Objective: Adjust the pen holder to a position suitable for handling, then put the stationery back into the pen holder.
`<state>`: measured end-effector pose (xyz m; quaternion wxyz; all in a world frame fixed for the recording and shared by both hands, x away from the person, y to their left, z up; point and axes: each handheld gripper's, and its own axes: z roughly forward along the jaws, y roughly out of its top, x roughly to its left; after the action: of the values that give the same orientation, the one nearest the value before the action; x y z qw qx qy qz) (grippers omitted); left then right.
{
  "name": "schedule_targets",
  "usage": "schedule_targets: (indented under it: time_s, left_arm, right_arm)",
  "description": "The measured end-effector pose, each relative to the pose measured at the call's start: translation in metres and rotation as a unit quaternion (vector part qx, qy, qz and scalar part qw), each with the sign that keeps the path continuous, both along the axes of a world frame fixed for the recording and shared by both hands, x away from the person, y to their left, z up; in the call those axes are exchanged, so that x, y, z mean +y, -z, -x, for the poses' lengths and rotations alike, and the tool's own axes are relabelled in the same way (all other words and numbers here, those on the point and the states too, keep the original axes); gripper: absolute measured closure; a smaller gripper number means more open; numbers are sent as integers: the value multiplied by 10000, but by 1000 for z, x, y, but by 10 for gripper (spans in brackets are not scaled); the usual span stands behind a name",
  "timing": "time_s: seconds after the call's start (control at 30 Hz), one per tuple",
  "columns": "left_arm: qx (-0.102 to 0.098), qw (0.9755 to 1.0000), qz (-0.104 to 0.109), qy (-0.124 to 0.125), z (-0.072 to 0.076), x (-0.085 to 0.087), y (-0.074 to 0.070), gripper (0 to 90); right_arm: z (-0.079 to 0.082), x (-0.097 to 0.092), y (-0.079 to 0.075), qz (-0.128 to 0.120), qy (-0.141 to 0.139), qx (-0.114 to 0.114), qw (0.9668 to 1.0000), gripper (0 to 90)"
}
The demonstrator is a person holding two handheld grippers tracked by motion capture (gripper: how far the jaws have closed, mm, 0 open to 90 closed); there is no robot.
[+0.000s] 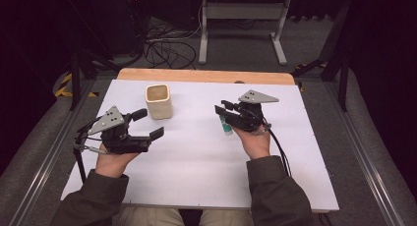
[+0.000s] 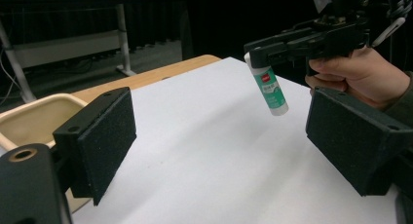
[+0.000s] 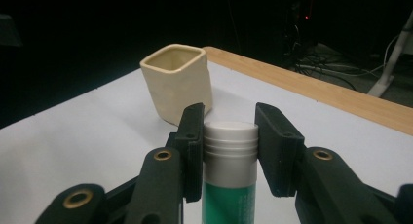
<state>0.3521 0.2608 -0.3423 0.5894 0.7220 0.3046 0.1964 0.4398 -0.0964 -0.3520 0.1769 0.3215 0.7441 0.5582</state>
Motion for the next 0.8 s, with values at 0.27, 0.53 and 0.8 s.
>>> schedule_targets:
  time_s: [0.27, 0.53, 0.8]
  left_arm:
    - [-71, 9999, 49, 81, 0, -8, 4, 131]
    - [-35, 9999, 69, 110, 0, -14, 8, 139]
    - [13, 9998, 55, 179, -2, -23, 14, 144]
  right_arm:
    - [13, 6, -9, -212, -209, -292, 9991, 655]
    - [22, 18, -13, -227, -390, -469, 9979, 655]
    - [31, 24, -17, -260, -519, -580, 9966, 655]
